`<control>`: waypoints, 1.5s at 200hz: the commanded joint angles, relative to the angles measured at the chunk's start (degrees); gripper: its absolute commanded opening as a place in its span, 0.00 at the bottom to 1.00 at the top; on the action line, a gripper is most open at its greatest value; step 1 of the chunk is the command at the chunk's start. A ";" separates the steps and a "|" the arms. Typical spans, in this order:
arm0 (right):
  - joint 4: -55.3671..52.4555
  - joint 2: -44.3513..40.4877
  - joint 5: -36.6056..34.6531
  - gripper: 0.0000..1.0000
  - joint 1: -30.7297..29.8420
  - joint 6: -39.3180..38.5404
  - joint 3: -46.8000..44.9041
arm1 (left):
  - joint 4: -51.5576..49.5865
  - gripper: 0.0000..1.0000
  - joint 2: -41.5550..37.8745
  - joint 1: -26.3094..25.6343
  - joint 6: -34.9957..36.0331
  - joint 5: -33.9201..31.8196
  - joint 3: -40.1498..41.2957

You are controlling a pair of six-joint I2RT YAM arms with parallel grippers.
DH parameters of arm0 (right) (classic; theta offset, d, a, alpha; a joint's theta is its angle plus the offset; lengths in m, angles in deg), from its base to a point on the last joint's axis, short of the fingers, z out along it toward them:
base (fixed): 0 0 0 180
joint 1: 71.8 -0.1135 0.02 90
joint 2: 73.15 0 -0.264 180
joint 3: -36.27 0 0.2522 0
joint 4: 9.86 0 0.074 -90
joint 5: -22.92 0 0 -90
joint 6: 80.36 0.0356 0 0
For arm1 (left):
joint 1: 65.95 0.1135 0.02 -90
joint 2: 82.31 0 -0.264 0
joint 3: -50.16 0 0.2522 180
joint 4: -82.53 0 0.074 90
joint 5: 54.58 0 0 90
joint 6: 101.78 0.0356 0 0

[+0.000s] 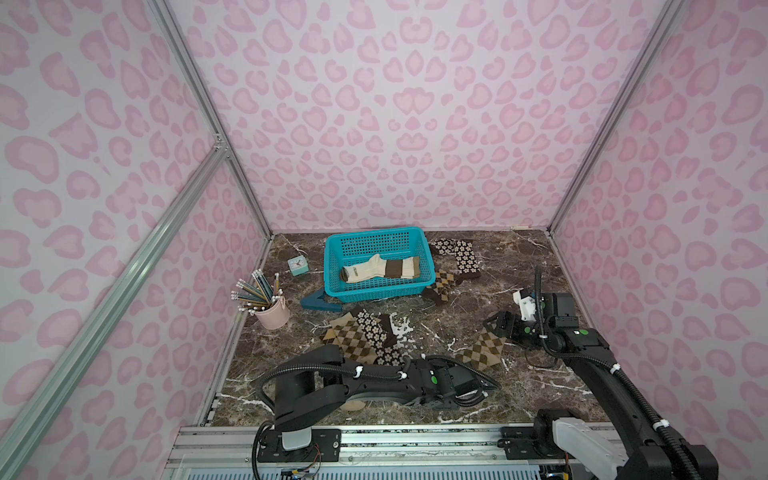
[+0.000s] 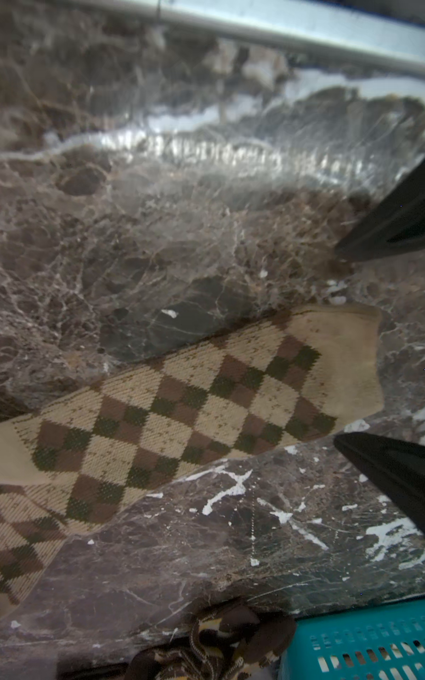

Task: Place the socks together as a pair
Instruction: Flatten out the sock at the center of the board.

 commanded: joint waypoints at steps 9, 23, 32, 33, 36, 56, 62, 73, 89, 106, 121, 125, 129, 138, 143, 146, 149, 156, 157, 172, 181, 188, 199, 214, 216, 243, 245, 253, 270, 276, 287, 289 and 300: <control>1.19 -0.76 1.31 0.87 -0.04 -0.86 0.00 | 1.29 0.70 2.46 1.21 0.77 -1.88 -1.64; 1.27 -1.07 1.31 0.87 0.04 -0.87 0.03 | 0.64 0.65 3.52 1.71 0.96 -1.95 -2.02; 1.40 -1.20 1.46 0.87 -0.01 -0.88 -0.11 | 0.52 0.60 3.86 2.10 0.80 -1.61 -2.28; 1.41 -1.23 1.47 0.87 0.01 -0.88 -0.12 | 0.46 0.59 3.88 2.16 0.73 -1.56 -2.33; 1.55 -1.22 1.54 0.87 0.03 -0.83 -0.12 | 0.39 0.57 3.95 2.31 0.65 -1.37 -2.43; 1.60 -1.58 1.96 0.87 0.02 -0.81 -0.15 | -0.62 0.41 4.51 2.93 0.41 -1.24 -3.37; 1.59 -1.79 1.97 0.87 0.00 -0.77 -0.29 | -0.81 0.37 4.52 2.97 0.27 -0.79 -3.71; 1.75 -2.17 2.09 0.87 0.02 -0.51 -0.51 | -1.57 0.25 4.39 3.07 -0.19 -0.31 -4.39; 2.16 -3.03 2.75 0.87 -0.03 -0.03 -1.43 | -3.92 0.11 3.51 3.67 -1.78 2.24 -6.66; 2.83 -4.28 3.01 0.87 0.07 0.43 -2.31 | -5.73 0.04 0.24 4.54 -4.44 7.36 -9.24; 3.24 -4.97 3.30 0.88 0.05 0.39 -2.29 | -6.90 0.04 -3.45 5.28 -6.82 12.30 -11.07; 3.22 -5.10 3.26 0.89 0.04 0.25 -2.19 | -7.27 0.04 -4.22 5.47 -7.51 12.75 -11.66; 3.33 -5.22 3.32 0.89 0.04 0.25 -2.03 | -7.49 0.04 -5.26 5.60 -8.23 13.23 -12.19; 3.45 -5.68 3.53 0.89 0.12 0.16 -1.72 | -8.10 0.04 -7.11 6.19 -10.04 15.38 -12.34; 3.60 -5.82 3.67 0.90 0.15 0.18 -1.50 | -8.45 0.04 -8.02 6.39 -10.77 16.35 -14.33; 3.62 -5.96 3.64 0.90 0.13 0.11 -1.34 | -8.68 0.04 -8.57 6.49 -11.23 16.63 -14.62; 3.63 -6.01 3.63 0.90 0.19 0.09 -1.16 | -8.92 0.04 -8.98 6.56 -11.77 16.75 -14.98; 3.46 -6.29 3.60 0.90 0.14 0.01 -0.66 | -9.79 0.04 -9.93 6.81 -12.87 17.49 -15.95; 3.45 -6.27 3.55 0.90 0.22 -0.04 -0.57 | -9.84 0.04 -10.08 6.85 -13.04 17.75 -16.11; 2.67 -6.65 2.85 0.90 0.37 -0.43 0.82 | -10.46 0.04 -11.84 7.78 -16.51 20.90 -18.36; 2.47 -7.02 2.64 0.90 0.48 -0.38 1.54 | -10.00 0.04 -12.80 8.46 -18.92 23.77 -19.69; 2.50 -7.26 2.60 0.90 0.64 -0.42 2.00 | -9.33 0.04 -13.31 8.88 -20.88 26.18 -20.73; 2.48 -7.63 2.49 0.90 0.65 -0.16 2.49 | -8.49 0.04 -13.59 9.25 -23.49 29.67 -22.47; 2.39 -7.84 2.46 0.91 0.78 -0.01 3.09 | -6.33 0.04 -14.16 9.69 -27.43 34.70 -24.05; 2.32 -7.86 2.49 0.91 0.82 -0.02 3.14 | -5.84 0.04 -14.19 9.76 -27.93 35.43 -24.12; 1.08 -8.18 2.48 0.91 0.76 -0.89 3.65 | -1.97 0.04 -15.17 11.80 -36.12 41.33 -24.64; 0.98 -8.21 2.41 0.91 0.74 -0.88 3.66 | -1.63 0.04 -15.25 12.09 -36.68 41.74 -24.47; 0.76 -8.57 2.29 0.91 0.75 -0.92 3.53 | 0.04 0.04 -15.75 13.06 -39.02 42.96 -23.27; 0.73 -9.22 2.38 0.91 0.77 -0.76 3.13 | 1.18 0.04 -16.81 15.05 -41.98 42.28 -19.82; 0.75 -9.38 2.36 0.91 0.74 -0.70 3.00 | 1.27 0.04 -17.22 15.96 -42.96 41.40 -18.30; 0.99 -9.65 2.60 0.91 0.79 -0.27 2.46 | 2.23 0.04 -18.15 18.12 -44.50 40.58 -14.47; 1.09 -9.70 2.62 0.91 0.75 -0.22 2.33 | 2.59 0.04 -18.33 18.55 -44.79 40.48 -13.79; 1.60 -9.96 3.21 0.91 0.79 0.22 1.58 | 3.07 0.04 -19.02 20.89 -45.63 39.00 -9.10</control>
